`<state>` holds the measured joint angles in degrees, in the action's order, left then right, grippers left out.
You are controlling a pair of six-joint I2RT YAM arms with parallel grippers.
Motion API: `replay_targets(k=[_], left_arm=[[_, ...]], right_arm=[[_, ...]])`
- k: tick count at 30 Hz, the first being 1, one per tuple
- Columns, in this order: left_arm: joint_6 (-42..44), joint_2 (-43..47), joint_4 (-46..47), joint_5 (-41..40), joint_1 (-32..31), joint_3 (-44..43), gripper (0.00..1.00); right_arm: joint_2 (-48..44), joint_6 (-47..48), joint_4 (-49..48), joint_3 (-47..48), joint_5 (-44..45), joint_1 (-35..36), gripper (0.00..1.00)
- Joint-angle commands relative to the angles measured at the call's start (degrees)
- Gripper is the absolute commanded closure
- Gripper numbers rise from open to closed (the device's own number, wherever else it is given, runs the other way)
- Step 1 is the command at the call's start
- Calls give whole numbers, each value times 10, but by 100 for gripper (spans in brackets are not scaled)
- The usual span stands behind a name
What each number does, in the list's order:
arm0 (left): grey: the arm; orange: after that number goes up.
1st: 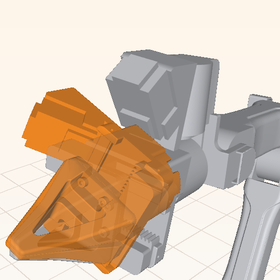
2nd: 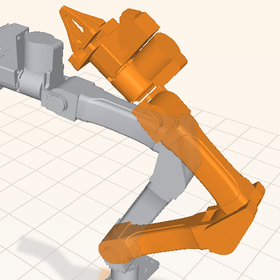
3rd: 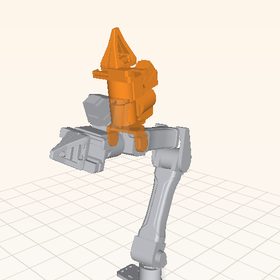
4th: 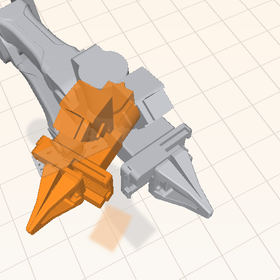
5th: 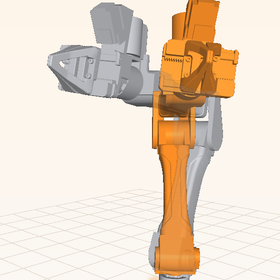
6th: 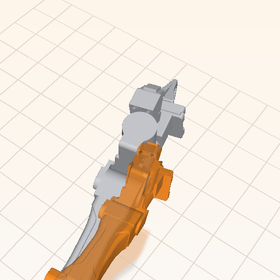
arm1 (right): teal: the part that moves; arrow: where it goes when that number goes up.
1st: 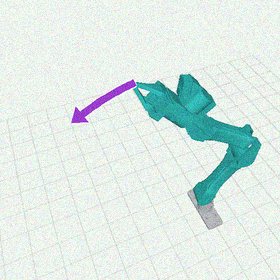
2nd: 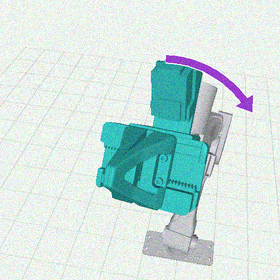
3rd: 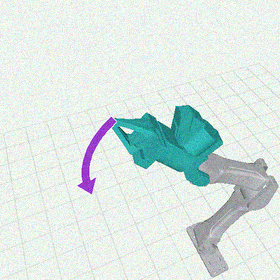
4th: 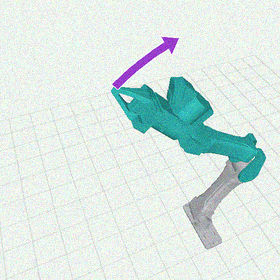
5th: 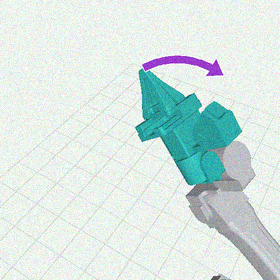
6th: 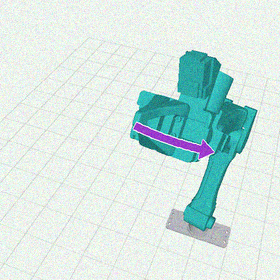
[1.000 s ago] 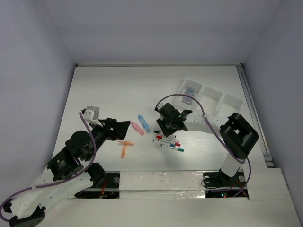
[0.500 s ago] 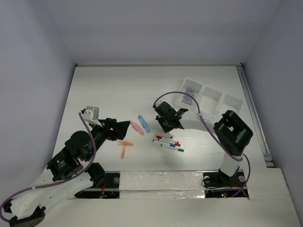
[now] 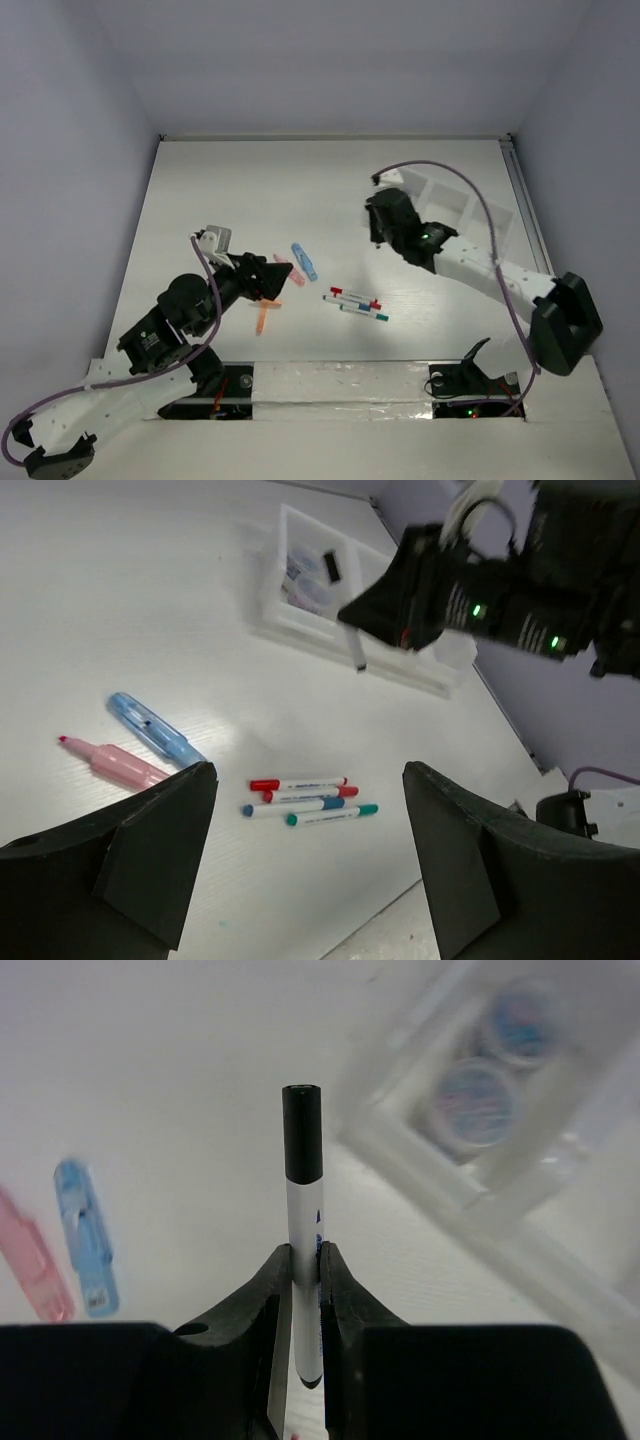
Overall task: Sort the stationery into containers
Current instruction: Place the pen in the storage box.
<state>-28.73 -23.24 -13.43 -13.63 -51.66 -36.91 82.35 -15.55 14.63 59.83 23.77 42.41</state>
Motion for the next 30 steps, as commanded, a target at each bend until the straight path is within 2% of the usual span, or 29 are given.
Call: replay_targets(k=[1, 2, 6, 11, 13, 18, 23, 24, 25, 28, 29, 30], left_arm=[[-26, -13, 79, 62, 1, 29, 27], [-28, -15, 90, 72, 1, 41, 27], [-46, -45, 168, 119, 1, 71, 28], [-46, -115, 231, 162, 1, 96, 29], [-38, -155, 250, 166, -5, 97, 33], [-26, -249, 292, 178, -19, 96, 47], [13, -336, 274, 102, -97, 69, 51], [19, -367, 265, 91, -113, 55, 51], [24, -382, 262, 70, -126, 47, 51], [51, -436, 258, 59, -162, 21, 51], [58, -447, 258, 52, -167, 16, 51], [71, -470, 256, 48, -178, 3, 51]], right_arm=[[-65, -51, -50, -33, 50, -95, 100], [-75, -58, -56, -49, 44, -144, 100], [-81, -69, -76, -59, 10, -233, 100], [-30, -76, -89, -46, 1, -309, 100], [-13, -79, -105, -36, -32, -343, 100], [51, -78, -102, -5, -50, -349, 100], [60, -88, -110, -23, -64, -349, 98], [60, -88, -114, -28, -66, -349, 95], [60, -87, -119, -30, -67, -349, 81], [62, -84, -102, -16, -64, -349, 55], [58, -81, -102, -15, -64, -349, 43], [54, -81, -99, -13, -69, -349, 35]])
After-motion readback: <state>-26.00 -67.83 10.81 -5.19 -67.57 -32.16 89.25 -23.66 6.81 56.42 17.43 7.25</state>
